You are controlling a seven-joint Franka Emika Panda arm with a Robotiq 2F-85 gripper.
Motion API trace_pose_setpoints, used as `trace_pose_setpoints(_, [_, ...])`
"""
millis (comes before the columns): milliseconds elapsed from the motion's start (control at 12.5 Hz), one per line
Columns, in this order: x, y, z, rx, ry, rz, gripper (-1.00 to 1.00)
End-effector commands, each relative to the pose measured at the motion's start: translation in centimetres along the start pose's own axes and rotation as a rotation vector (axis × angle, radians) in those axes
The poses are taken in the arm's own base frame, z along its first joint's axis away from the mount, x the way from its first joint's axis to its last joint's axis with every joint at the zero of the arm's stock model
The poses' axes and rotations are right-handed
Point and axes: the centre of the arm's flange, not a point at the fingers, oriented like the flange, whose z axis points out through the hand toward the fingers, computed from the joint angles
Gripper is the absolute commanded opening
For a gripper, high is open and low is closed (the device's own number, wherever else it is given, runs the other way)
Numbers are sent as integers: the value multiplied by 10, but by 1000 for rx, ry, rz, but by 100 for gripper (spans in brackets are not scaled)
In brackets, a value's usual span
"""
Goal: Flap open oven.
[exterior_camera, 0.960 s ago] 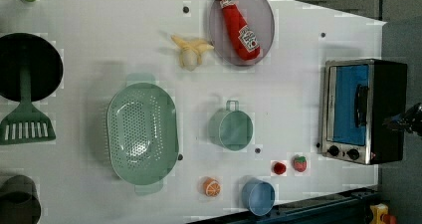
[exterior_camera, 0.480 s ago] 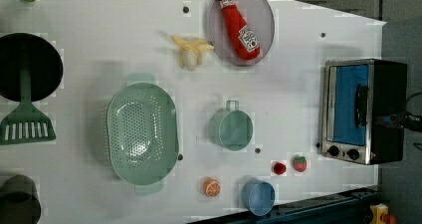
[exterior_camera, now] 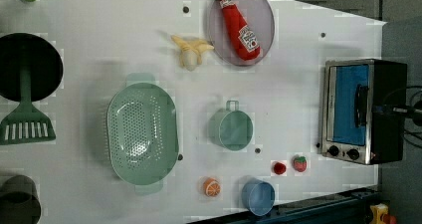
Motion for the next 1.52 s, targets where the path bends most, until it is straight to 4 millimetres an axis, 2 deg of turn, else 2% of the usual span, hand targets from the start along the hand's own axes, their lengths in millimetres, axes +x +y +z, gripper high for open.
trace_pose_setpoints(80, [3, 0, 22, -17, -3, -62, -65])
trace_pose_setpoints(400, [7, -12, 50, -29, -27, -76, -65])
trace_pose_setpoints(560, [10, -27, 52, -26, -35, -104, -65])
trace_pose_setpoints(880, [11, -75, 62, -51, -60, -102, -65])
trace_pose_setpoints(1120, [11, -116, 74, -135, -74, -110, -65])
trace_pose_setpoints(1520, [7, -180, 111, -256, -96, -106, -65])
